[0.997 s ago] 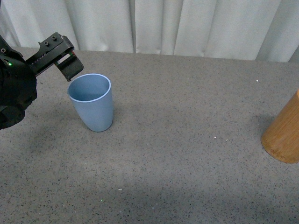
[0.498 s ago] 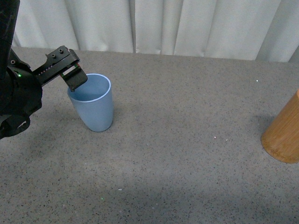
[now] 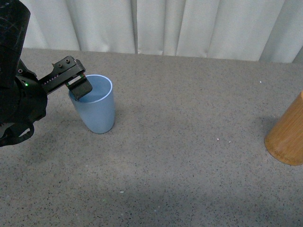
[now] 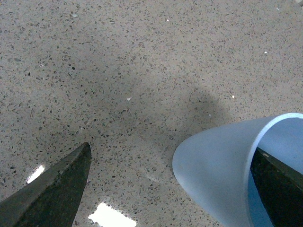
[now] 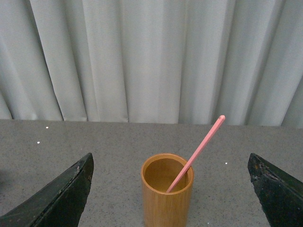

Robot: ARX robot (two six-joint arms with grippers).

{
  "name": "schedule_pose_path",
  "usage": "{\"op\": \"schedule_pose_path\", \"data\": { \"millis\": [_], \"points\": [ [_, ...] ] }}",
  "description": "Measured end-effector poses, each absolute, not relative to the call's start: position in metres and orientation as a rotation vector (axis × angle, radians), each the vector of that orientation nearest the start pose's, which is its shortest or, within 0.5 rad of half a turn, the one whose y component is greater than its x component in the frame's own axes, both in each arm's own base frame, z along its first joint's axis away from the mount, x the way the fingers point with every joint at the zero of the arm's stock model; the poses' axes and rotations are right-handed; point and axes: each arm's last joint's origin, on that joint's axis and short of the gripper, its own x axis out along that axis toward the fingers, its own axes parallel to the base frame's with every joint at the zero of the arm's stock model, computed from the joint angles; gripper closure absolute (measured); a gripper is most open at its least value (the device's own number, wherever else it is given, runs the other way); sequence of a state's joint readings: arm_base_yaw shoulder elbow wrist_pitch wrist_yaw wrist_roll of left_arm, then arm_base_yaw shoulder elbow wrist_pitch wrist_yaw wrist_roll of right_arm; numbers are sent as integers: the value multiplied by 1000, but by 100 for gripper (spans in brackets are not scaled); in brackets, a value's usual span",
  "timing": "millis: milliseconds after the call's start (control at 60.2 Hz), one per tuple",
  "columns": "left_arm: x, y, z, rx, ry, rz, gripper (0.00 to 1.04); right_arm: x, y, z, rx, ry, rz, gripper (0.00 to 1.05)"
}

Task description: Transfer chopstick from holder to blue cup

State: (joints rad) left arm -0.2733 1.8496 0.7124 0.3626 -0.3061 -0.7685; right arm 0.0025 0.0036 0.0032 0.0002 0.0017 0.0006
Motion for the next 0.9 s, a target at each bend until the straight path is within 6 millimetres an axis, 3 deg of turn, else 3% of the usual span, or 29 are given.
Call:
{"op": "schedule_pose_path", "data": {
  "millis": [183,748,897],
  "points": [
    [308,-79,93,-496,689,307,7,98,0,164,1,0,1,10],
    [310,-87,91,-505,710,253,100,98,0,164,1,0,1,10],
    [310,-87,92,-515,713,245,101,98,0,164,1,0,1,10]
  ]
}}
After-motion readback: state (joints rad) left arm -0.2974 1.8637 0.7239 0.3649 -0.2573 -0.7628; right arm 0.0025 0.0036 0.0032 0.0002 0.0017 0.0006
